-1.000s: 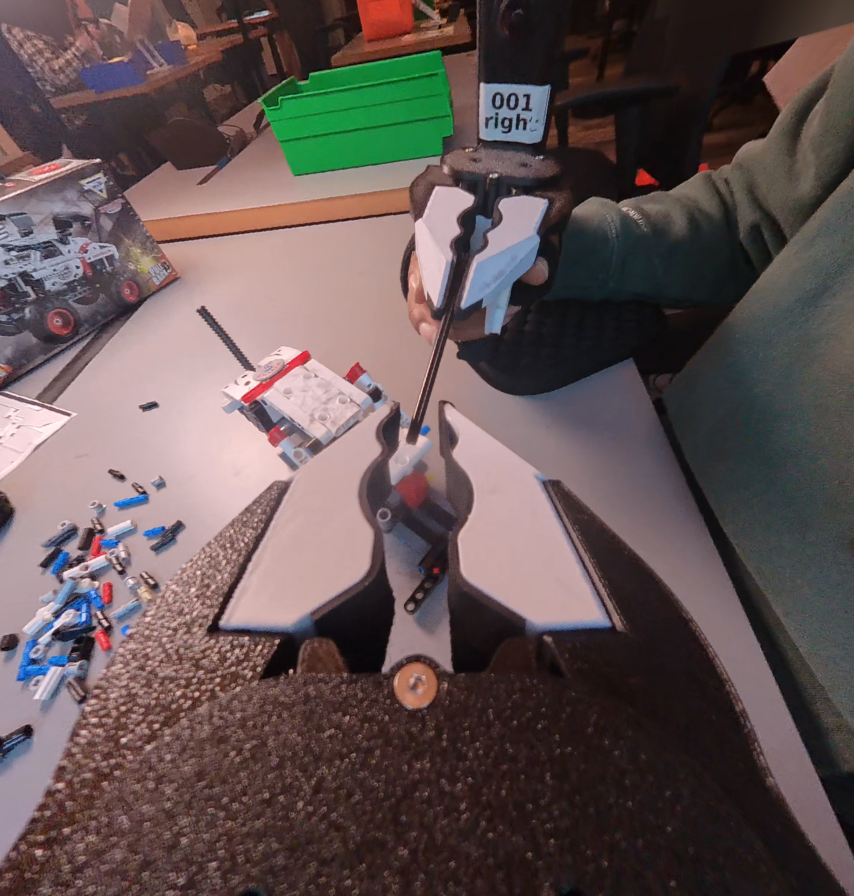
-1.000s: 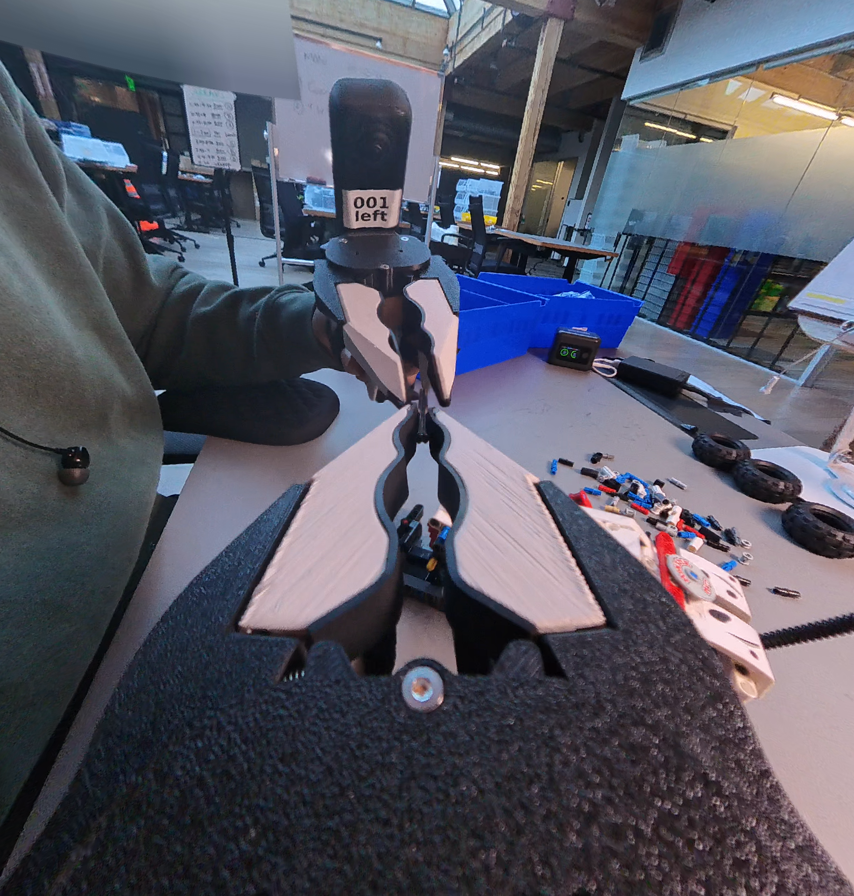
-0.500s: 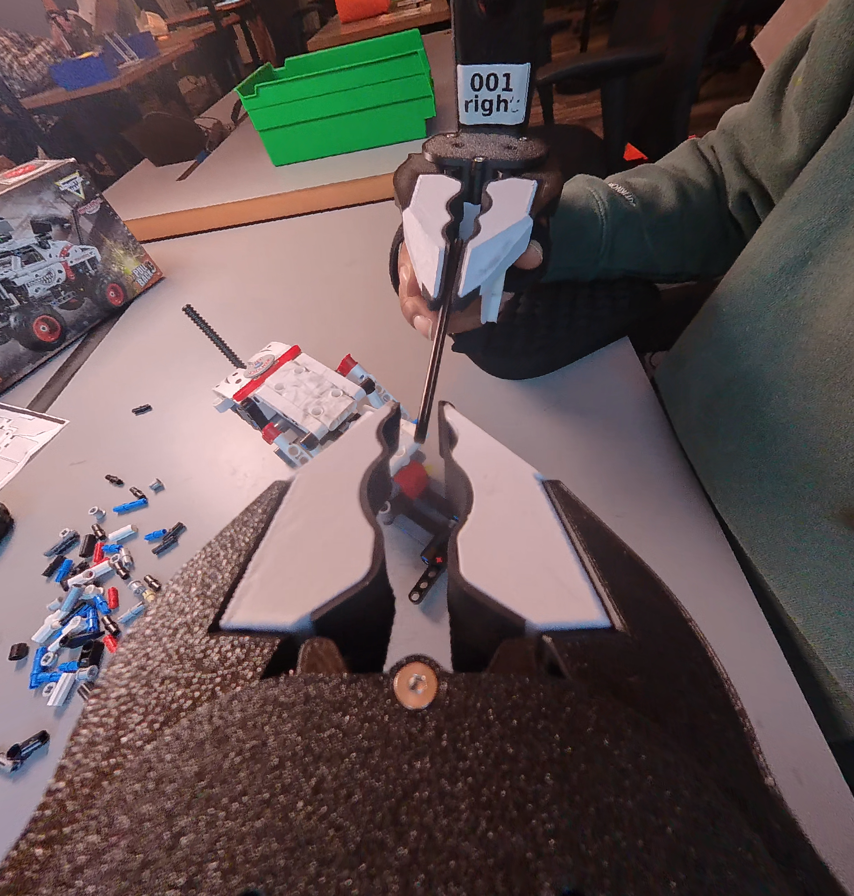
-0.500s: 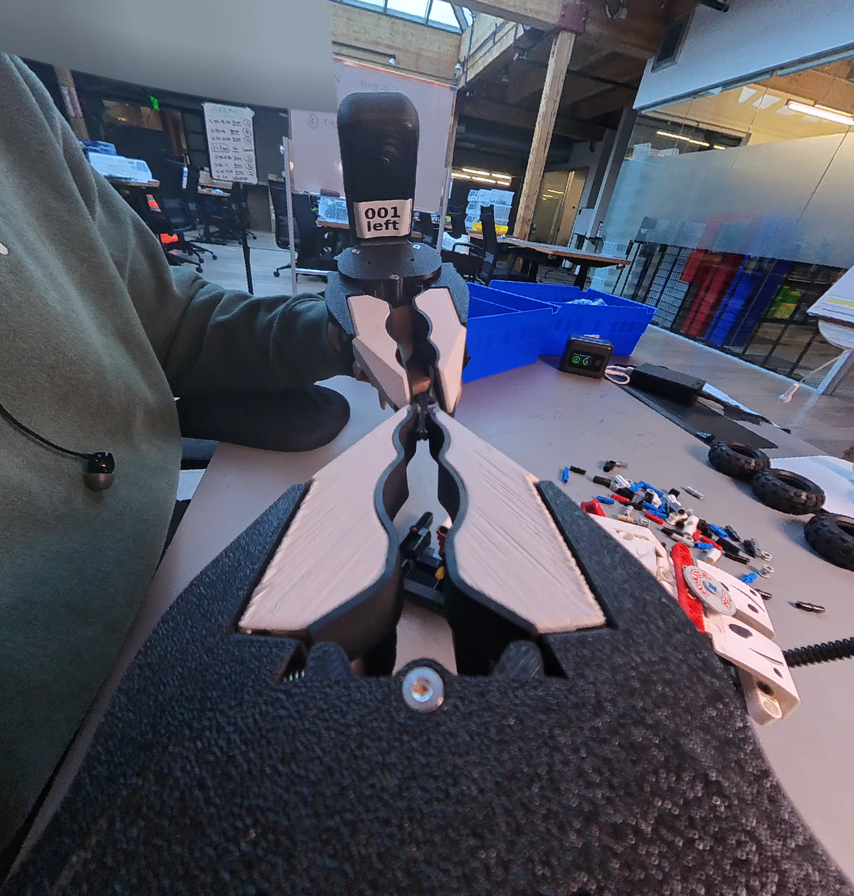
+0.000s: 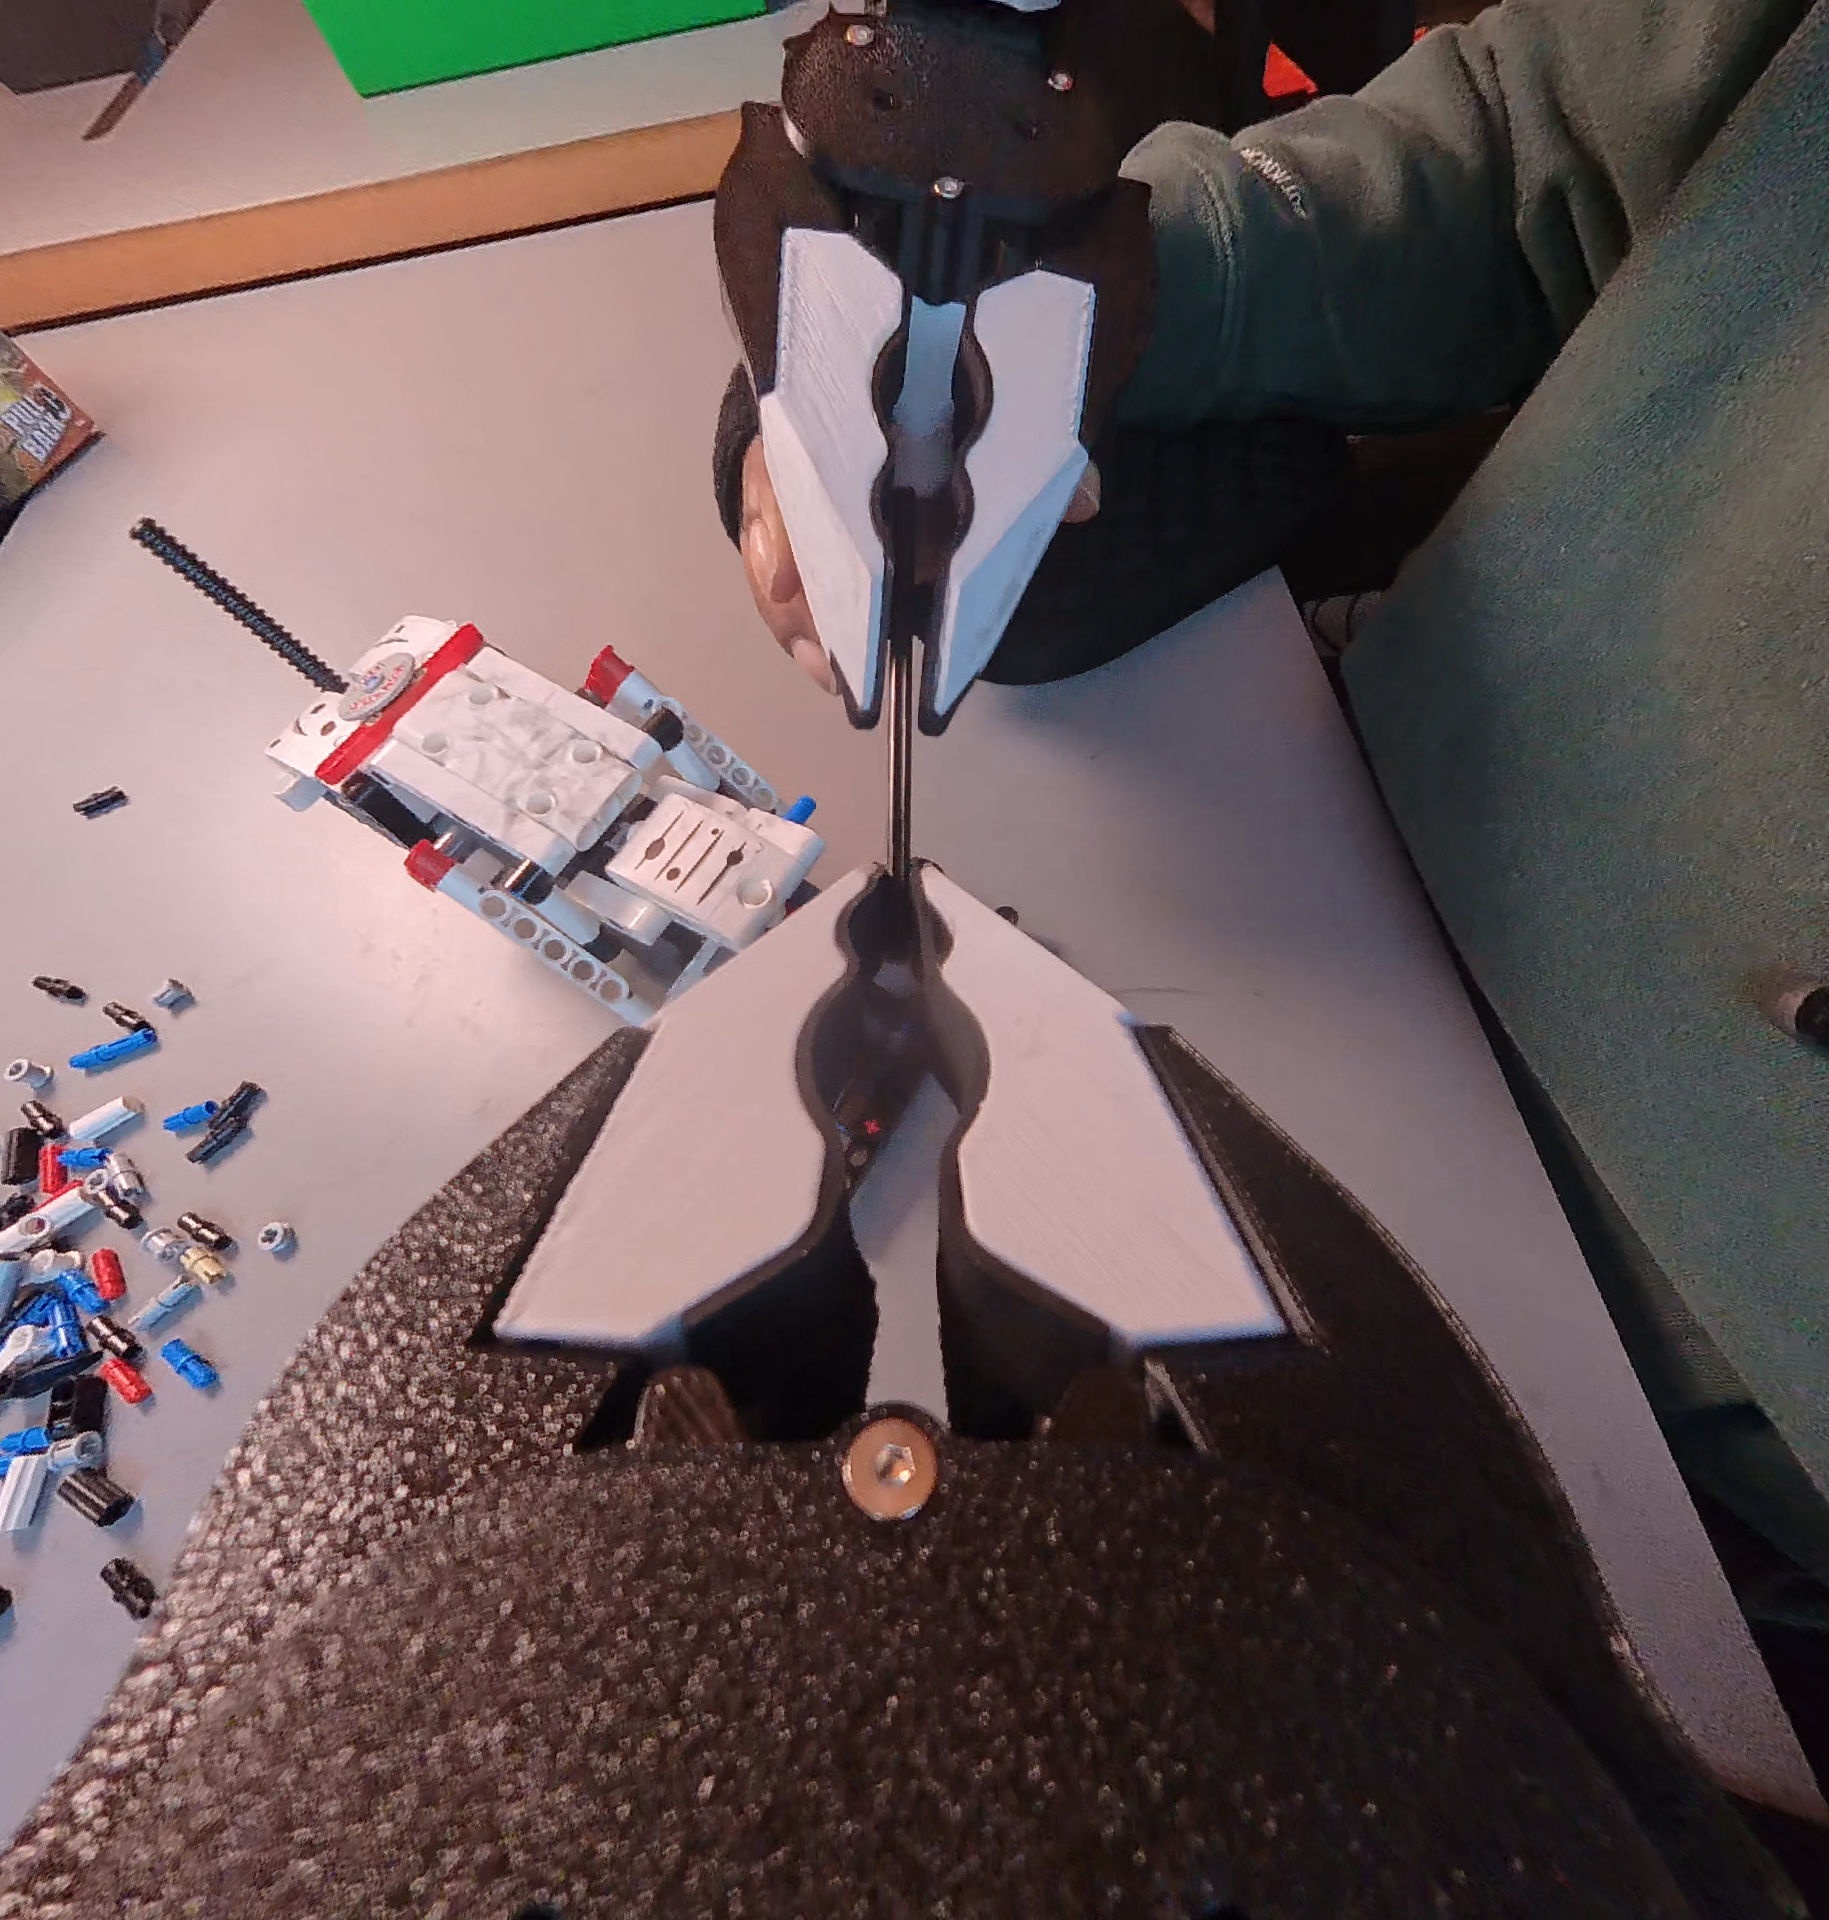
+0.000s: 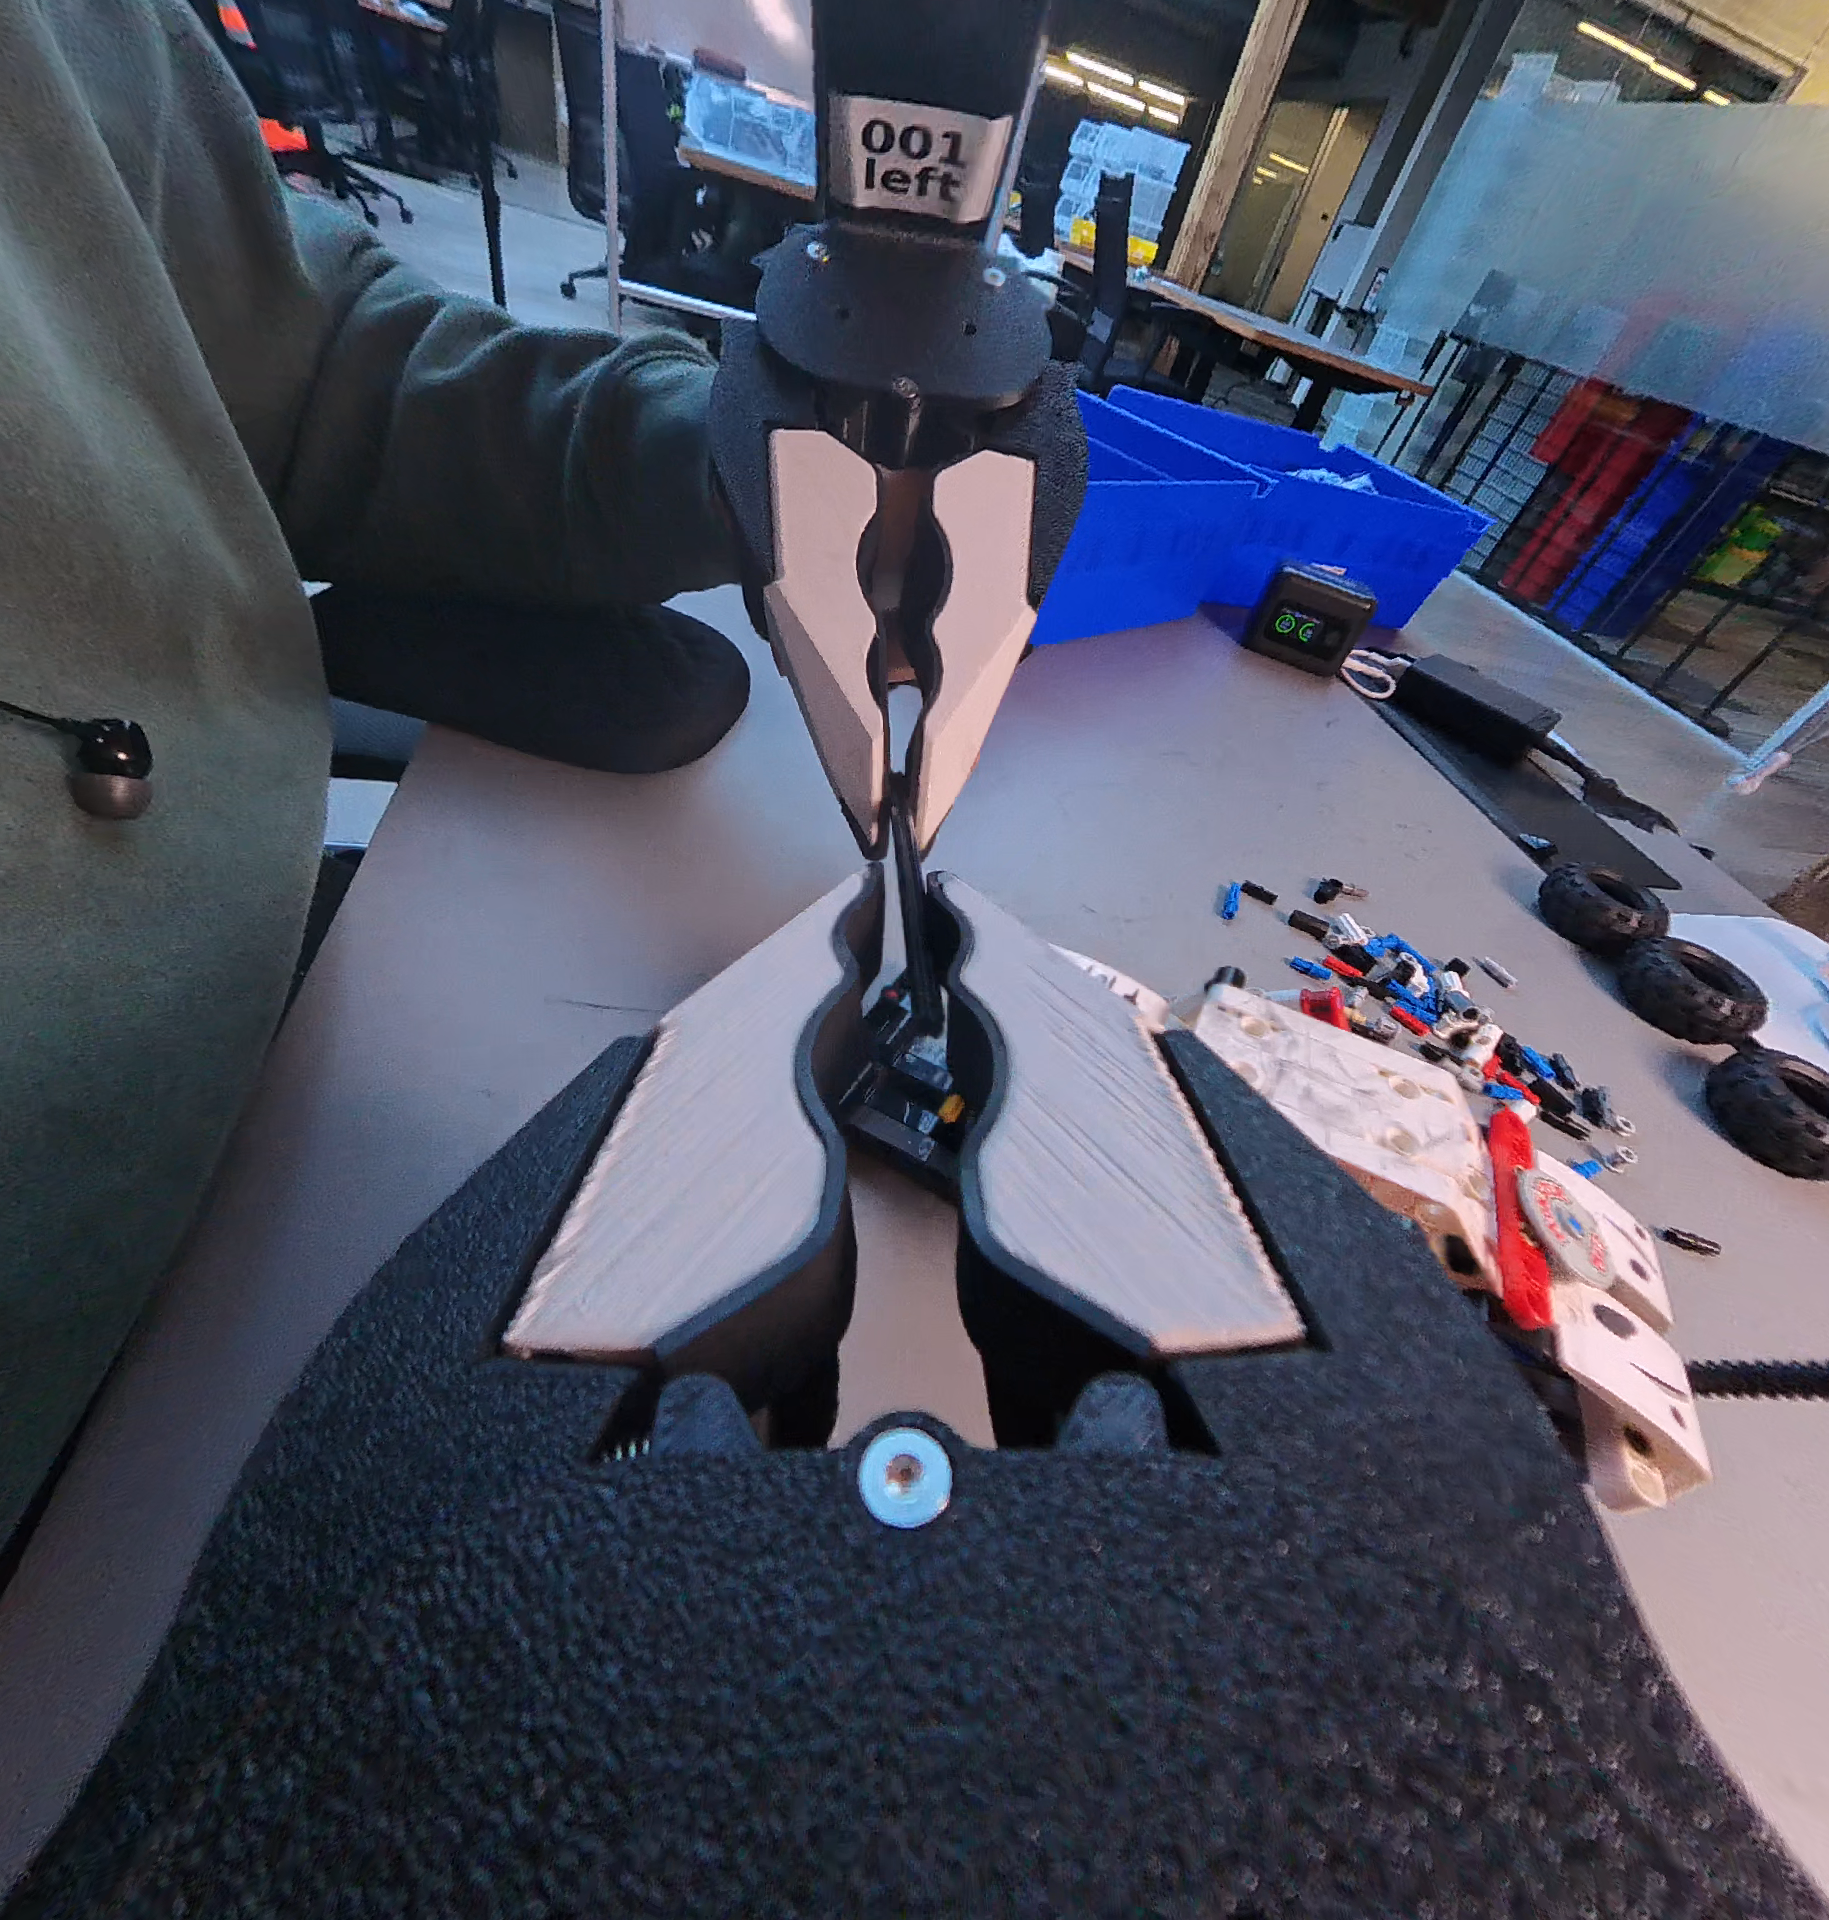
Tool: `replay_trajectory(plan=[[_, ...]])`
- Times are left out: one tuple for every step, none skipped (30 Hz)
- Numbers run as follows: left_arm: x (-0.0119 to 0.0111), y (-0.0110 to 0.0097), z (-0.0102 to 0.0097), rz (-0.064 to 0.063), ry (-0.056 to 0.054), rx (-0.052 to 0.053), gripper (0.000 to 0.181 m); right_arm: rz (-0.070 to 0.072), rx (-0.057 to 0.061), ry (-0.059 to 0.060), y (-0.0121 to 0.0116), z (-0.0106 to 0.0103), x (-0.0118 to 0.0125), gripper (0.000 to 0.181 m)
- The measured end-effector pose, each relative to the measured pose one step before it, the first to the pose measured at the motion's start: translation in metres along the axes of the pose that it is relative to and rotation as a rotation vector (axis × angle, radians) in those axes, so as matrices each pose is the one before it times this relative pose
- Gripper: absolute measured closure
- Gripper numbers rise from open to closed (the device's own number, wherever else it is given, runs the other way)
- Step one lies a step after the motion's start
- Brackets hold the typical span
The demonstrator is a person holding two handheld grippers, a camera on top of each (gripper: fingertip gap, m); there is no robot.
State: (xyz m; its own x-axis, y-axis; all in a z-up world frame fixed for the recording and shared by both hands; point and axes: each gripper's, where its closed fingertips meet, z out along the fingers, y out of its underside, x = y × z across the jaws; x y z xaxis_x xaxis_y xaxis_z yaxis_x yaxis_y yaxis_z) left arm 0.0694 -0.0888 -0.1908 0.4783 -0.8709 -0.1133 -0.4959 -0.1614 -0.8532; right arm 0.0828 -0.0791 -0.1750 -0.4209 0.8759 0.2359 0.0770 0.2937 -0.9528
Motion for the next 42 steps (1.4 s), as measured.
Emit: replay_trajectory(plan=[[0.00111, -0.00131, 0.00190, -0.0003, 0.0063, 0.0003, 0.179, -0.0076, -0.0075, -0.0038, 0.00073, 0.00212, -0.00169, 0.174], [0.00133, -0.00186, 0.00182, -0.0003, 0.0081, 0.0053, 0.180, -0.0054, -0.0008, -0.0027, -0.00034, 0.00152, -0.00132, 0.174], [0.00123, -0.00193, 0.00166, -0.0017, 0.0081, 0.0072, 0.179, -0.0002, 0.0004, -0.0044, -0.00043, 0.00113, -0.00112, 0.174], [0.00080, -0.00095, 0.00162, 0.0004, 0.0050, 0.0011, 0.179, -0.0010, -0.0022, -0.0029, 0.00004, 0.00088, -0.00092, 0.174], [0.00073, -0.00045, 0.00147, 0.0034, 0.0028, -0.0035, 0.179, -0.0037, -0.0044, -0.0016, 0.00057, 0.00078, -0.00084, 0.174], [0.00103, -0.00074, 0.00155, 0.0017, 0.0049, -0.0023, 0.179, -0.0036, -0.0032, -0.0027, 0.00049, 0.00103, -0.00131, 0.174], [0.00108, -0.00068, 0.00162, 0.0015, 0.0046, -0.0034, 0.179, -0.0017, -0.0029, -0.0023, 0.00034, 0.00112, -0.00131, 0.174], [0.00082, -0.00042, 0.00153, 0.0021, 0.0027, -0.0057, 0.179, -0.0037, -0.0052, -0.0018, 0.00074, 0.00098, -0.00112, 0.174], [0.00007, 0.00110, 0.00123, 0.0028, -0.0010, -0.0135, 0.179, -0.0045, -0.0072, 0.0031, 0.00132, 0.00007, 0.00008, 0.174], [-0.00050, 0.00017, 0.00049, -0.0024, -0.0025, -0.0046, 0.179, 0.0027, 0.0011, 0.0010, 0.00017, -0.00040, 0.00031, 0.174], [0.00060, -0.00067, 0.00029, -0.0076, 0.0051, 0.0021, 0.179, 0.0085, 0.0056, -0.0051, -0.00066, -0.00055, -0.00050, 0.174], [0.00084, -0.00074, -0.00008, -0.0038, 0.0056, 0.0034, 0.179, 0.0043, 0.0054, -0.0045, -0.00067, -0.00039, -0.00050, 0.174], [0.00032, -0.00013, 0.00007, -0.0024, 0.0031, -0.0001, 0.180, -0.0007, 0.0014, -0.0006, -0.00007, -0.00015, -0.00019, 0.175], [-0.00037, -0.00003, -0.00009, -0.0001, -0.0017, -0.0001, 0.179, 0.0007, 0.0029, 0.0051, -0.00018, -0.00002, 0.00094, 0.178], [-0.00090, -0.00112, -0.00047, 0.0014, -0.0065, 0.0096, 0.179, 0.0022, 0.0098, 0.0069, -0.00126, -0.00050, 0.00186, 0.178], [-0.00064, -0.00193, -0.00045, -0.0035, -0.0039, 0.0156, 0.179, 0.0073, 0.0080, -0.0045, -0.00155, -0.00086, 0.00056, 0.178], [0.00041, -0.00133, -0.00022, -0.0055, 0.0033, 0.0115, 0.179, 0.0049, 0.0032, -0.0051, -0.00099, -0.00054, -0.00006, 0.178], [-0.00004, -0.00054, 0.00004, -0.0010, -0.0011, 0.0051, 0.179, -0.0024, 0.0014, 0.0016, -0.00010, -0.00020, 0.00011, 0.178], [0.00027, 0.00019, 0.00024, 0.0042, -0.0020, 0.0006, 0.179, -0.0009, 0.0005, 0.0002, 0.00033, 0.00007, -0.00038, 0.178], [0.00066, 0.00048, 0.00029, 0.0045, -0.0001, -0.0005, 0.179, 0.0032, 0.0000, -0.0019, 0.00023, 0.00005, -0.00078, 0.178], [0.00042, 0.00013, 0.00027, 0.0010, -0.0003, 0.0024, 0.179, 0.0039, 0.0008, 0.0007, 0.00002, -0.00014, -0.00020, 0.178], [-0.00011, -0.00049, 0.00000, 0.0004, -0.0032, 0.0067, 0.179, 0.0030, 0.0033, 0.0032, -0.00049, -0.00019, 0.00018, 0.178], [0.00022, -0.00056, -0.00023, -0.0009, 0.0009, 0.0068, 0.179, -0.0004, 0.0038, 0.0013, -0.00070, -0.00013, 0.00008, 0.178], [-0.00022, -0.00061, -0.00036, -0.0006, -0.0014, 0.0057, 0.179, -0.0024, 0.0050, 0.0054, -0.00079, -0.00008, 0.00064, 0.178], [-0.00044, -0.00056, -0.00050, 0.0022, -0.0034, 0.0056, 0.179, -0.0011, 0.0054, 0.0033, -0.00104, -0.00031, 0.00055, 0.178], [0.00026, -0.00021, -0.00046, -0.0002, 0.0012, 0.0032, 0.180, 0.0013, 0.0046, -0.0023, -0.00076, -0.00038, -0.00012, 0.178], [-0.00016, -0.00009, -0.00035, -0.0003, -0.0006, 0.0028, 0.179, 0.0023, 0.0039, 0.0001, -0.00061, -0.00042, 0.00036, 0.177], [-0.00018, 0.00037, -0.00032, -0.0003, -0.0014, 0.0024, 0.179, 0.0010, 0.0026, -0.0005, -0.00021, -0.00038, 0.00013, 0.177], [0.00018, 0.00075, -0.00022, -0.0023, 0.0020, 0.0007, 0.179, 0.0013, -0.0006, -0.0030, 0.00023, -0.00011, -0.00037, 0.177], [-0.00009, 0.00074, -0.00014, -0.0020, 0.0012, 0.0016, 0.179, 0.0009, 0.0010, -0.0012, 0.00011, 0.00002, -0.00010, 0.177], [-0.00009, 0.00081, -0.00013, -0.0020, 0.0009, 0.0007, 0.179, 0.0011, 0.0006, -0.0010, 0.00007, -0.00003, -0.00007, 0.176], [-0.00007, 0.00030, -0.00009, -0.0012, 0.0009, 0.0033, 0.179, 0.0005, -0.0009, -0.0020, 0.00017, -0.00006, -0.00009, 0.176], [0.00012, 0.00057, -0.00001, -0.0027, 0.0027, 0.0003, 0.180, 0.0010, 0.0009, -0.0029, -0.00001, 0.00013, -0.00036, 0.176], [-0.00006, 0.00052, 0.00017, -0.0014, 0.0025, -0.0011, 0.179, 0.0018, -0.0010, -0.0008, 0.00035, 0.00010, -0.00011, 0.176], [-0.00033, 0.00049, 0.00011, -0.0001, 0.0000, -0.0006, 0.179, 0.0013, -0.0010, 0.0043, 0.00034, 0.00028, 0.00073, 0.177], [-0.00015, 0.00059, 0.00028, -0.0017, 0.0013, -0.0012, 0.179, 0.0021, -0.0006, 0.0014, 0.00022, 0.00016, 0.00033, 0.177], [-0.00030, 0.00062, 0.00017, -0.0006, 0.0005, -0.0011, 0.179, 0.0042, -0.0040, -0.0006, 0.00064, 0.00032, -0.00001, 0.178], [-0.00036, 0.00092, 0.00029, -0.0012, -0.0001, -0.0024, 0.179, 0.0047, -0.0094, -0.0014, 0.00104, 0.00047, 0.00008, 0.178], [-0.00102, 0.00108, 0.00032, -0.0024, -0.0038, -0.0028, 0.179, 0.0030, -0.0118, 0.0024, 0.00115, 0.00044, 0.00086, 0.178], [-0.00123, 0.00063, 0.00024, -0.0046, -0.0051, 0.0010, 0.179, 0.0006, -0.0072, 0.0044, 0.00064, 0.00033, 0.00107, 0.178], [-0.00180, 0.00003, 0.00012, -0.0062, -0.0071, 0.0044, 0.178, 0.0019, -0.0051, 0.0071, 0.00037, 0.00003, 0.00159, 0.179], [-0.00209, -0.00032, -0.00011, -0.0050, -0.0093, 0.0055, 0.178, 0.0007, -0.0026, 0.0083, -0.00003, -0.00003, 0.00186, 0.179]])
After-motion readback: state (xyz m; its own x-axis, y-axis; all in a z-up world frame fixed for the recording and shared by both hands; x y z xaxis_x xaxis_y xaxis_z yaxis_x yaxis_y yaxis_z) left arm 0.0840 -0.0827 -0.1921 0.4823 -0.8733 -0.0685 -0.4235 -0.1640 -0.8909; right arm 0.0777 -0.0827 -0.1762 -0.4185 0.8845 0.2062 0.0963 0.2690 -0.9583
